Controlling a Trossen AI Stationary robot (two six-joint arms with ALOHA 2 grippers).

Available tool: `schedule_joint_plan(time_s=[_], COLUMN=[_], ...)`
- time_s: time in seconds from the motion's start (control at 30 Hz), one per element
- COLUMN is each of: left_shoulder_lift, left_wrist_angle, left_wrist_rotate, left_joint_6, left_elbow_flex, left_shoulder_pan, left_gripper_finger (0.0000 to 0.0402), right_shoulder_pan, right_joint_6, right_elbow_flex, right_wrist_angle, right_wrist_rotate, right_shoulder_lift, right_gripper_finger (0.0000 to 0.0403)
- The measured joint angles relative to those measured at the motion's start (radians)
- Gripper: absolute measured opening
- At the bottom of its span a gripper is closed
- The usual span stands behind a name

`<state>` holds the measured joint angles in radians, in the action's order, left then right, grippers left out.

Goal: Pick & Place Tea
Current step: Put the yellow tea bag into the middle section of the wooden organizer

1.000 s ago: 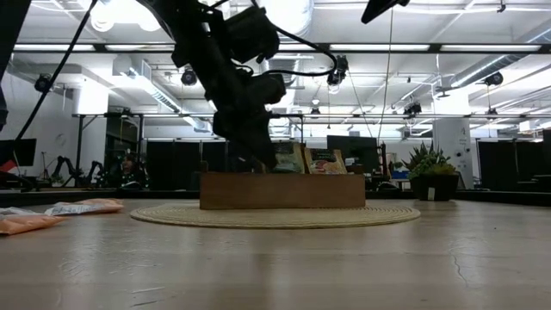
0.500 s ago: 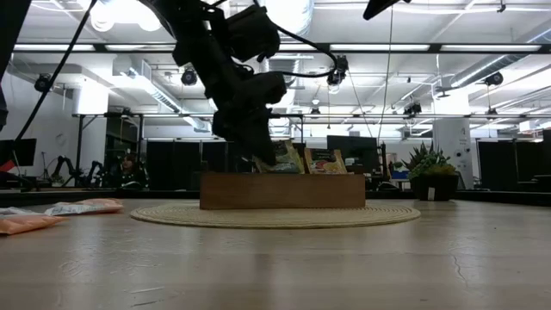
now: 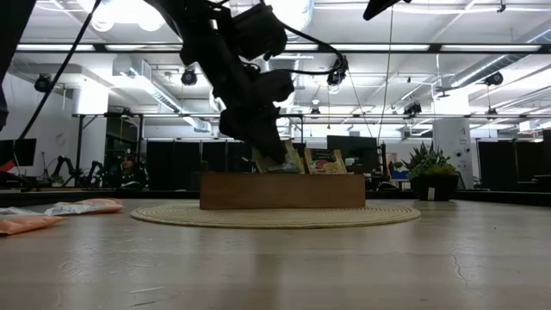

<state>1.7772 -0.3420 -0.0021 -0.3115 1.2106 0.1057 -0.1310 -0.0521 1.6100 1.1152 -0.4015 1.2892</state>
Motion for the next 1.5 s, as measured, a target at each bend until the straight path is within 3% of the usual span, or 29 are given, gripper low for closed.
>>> schedule_joint_plan(time_s=[0.67, 0.97, 1.27, 1.4, 1.5], left_shoulder_lift=[0.033, 0.033, 0.03, 0.001, -0.028], left_wrist_angle=[0.004, 0.005, -0.041, -0.091, -0.139], left_wrist_rotate=[-0.09, 0.021, 0.037, -0.007, -0.099], left_joint_6=[-0.002, -0.019, -0.025, 0.0, 0.021], left_elbow_flex=[-0.003, 0.037, 0.107, 0.142, 0.166], left_shoulder_pan=[-0.001, -0.001, 0.0, 0.003, 0.007], left_gripper_finger=[0.0, 0.0, 0.0, 0.0, 0.0], right_shoulder_pan=[0.0, 0.0, 0.0, 0.0, 0.0], right_joint_6=[0.003, 0.007, 0.023, 0.026, 0.026], right_elbow_flex=[0.0, 0.0, 0.0, 0.0, 0.0], right_wrist_angle=[0.0, 0.0, 0.001, 0.002, 0.003], right_wrist_rotate=[-0.001, -0.002, -0.002, -0.002, -0.001], right_shoulder_lift=[0.0, 0.0, 0.0, 0.0, 0.0], right_gripper_finger=[0.0008, 0.0008, 0.0008, 0.0008, 0.0008])
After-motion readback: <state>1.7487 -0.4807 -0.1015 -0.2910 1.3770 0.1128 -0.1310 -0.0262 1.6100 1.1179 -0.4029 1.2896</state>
